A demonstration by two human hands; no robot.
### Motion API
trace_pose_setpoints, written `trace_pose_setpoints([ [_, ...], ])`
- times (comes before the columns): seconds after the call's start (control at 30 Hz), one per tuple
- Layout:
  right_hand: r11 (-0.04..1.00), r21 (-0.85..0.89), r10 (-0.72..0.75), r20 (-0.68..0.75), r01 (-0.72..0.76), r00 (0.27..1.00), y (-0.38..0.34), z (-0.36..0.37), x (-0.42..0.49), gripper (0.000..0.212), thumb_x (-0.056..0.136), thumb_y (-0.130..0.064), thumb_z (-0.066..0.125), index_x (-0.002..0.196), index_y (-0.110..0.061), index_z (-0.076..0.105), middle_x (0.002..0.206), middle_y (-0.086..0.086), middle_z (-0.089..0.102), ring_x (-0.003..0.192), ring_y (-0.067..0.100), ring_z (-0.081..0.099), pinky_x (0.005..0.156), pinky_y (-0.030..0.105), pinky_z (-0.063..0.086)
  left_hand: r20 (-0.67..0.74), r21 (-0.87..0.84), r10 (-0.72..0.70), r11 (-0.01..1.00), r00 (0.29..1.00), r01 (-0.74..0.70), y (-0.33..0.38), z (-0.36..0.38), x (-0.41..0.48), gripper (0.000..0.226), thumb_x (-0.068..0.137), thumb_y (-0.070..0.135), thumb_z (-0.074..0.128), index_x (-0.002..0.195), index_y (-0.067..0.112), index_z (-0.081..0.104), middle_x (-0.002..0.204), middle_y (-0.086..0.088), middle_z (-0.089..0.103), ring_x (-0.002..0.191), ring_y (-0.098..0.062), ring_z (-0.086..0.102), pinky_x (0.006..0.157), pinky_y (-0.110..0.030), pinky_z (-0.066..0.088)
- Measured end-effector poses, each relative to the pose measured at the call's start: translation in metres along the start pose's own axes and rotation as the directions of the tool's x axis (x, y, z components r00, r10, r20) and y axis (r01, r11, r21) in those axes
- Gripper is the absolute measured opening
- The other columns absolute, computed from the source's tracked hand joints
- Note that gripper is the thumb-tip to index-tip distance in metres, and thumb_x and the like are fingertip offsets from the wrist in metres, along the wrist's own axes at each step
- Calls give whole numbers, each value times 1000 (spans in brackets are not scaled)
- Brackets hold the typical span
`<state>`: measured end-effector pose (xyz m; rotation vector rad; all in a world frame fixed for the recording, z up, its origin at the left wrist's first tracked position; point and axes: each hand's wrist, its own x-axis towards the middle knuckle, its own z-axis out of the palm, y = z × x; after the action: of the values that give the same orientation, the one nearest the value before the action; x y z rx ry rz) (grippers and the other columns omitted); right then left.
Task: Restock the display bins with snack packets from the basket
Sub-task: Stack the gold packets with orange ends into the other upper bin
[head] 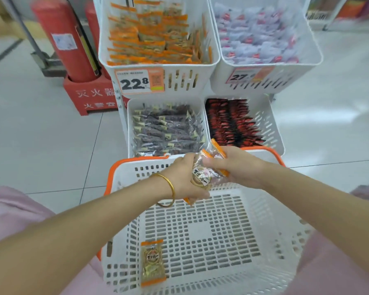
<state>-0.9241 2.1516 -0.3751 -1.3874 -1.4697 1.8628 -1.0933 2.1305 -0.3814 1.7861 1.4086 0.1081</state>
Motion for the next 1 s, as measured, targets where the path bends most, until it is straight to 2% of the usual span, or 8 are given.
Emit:
trace_pose_setpoints([
  [0.17,974,226,11,-168,28,986,-10,-16,1,29,97,-28,49,105,-3,60,96,13,66,73,23,69,60,30,57,-104,-137,-43,990,994,28,8,-19,3,72,75,31,77,133,17,36,115,6,55,94,-10,57,80,-24,51],
  [0.27,1000,11,-11,-346,16,938,-9,-28,3,23,96,-26,53,97,-5,61,95,16,61,72,26,64,55,28,57,-202,-210,-98,976,974,55,-1,-33,5,47,81,24,72,118,18,43,98,5,58,78,-7,54,57,-12,45],
  [0.33,992,-125,-56,-370,10,927,-9,-33,2,23,94,-26,57,93,-4,64,91,15,62,70,26,61,52,26,55,-232,-264,-139,961,963,75,-6,-40,5,45,85,21,68,122,15,43,98,3,57,77,-9,53,51,-12,40],
  [0.57,984,-116,-160,-263,133,951,-16,-26,-2,20,90,-24,61,92,-4,64,82,11,66,68,19,64,61,32,57,-142,-463,-173,882,975,89,-5,-39,10,45,90,10,59,131,13,40,105,-10,61,83,-24,63,79,-43,54],
  [0.73,967,-102,-253,-275,234,928,-23,-19,-6,13,91,-21,60,84,-11,64,83,8,67,72,19,66,58,30,57,-30,-673,-83,739,996,41,12,-40,3,16,98,25,45,111,18,51,94,-7,66,80,-19,63,77,-37,54],
  [0.8,955,-103,-297,-299,279,907,-25,-15,-5,14,90,-19,62,78,-13,64,79,6,65,71,20,65,59,34,58,-15,-600,-8,800,1000,-2,15,-37,0,26,92,35,55,113,20,51,103,-6,68,89,-19,66,83,-38,55],
  [0.87,942,-88,-335,-311,324,889,-28,-11,-3,17,89,-18,63,72,-13,61,72,6,61,65,21,63,58,36,57,-42,-545,8,838,999,-30,15,-31,1,50,81,29,71,121,20,44,110,-8,65,97,-22,66,85,-40,56],
  [1.0,918,-138,-393,-186,372,901,-52,-15,-4,12,85,-13,66,74,-14,62,62,-2,61,55,10,60,51,21,49,-66,-492,87,864,994,-108,23,-43,3,74,78,12,75,137,20,31,115,-1,60,102,-16,63,87,-35,55],
])
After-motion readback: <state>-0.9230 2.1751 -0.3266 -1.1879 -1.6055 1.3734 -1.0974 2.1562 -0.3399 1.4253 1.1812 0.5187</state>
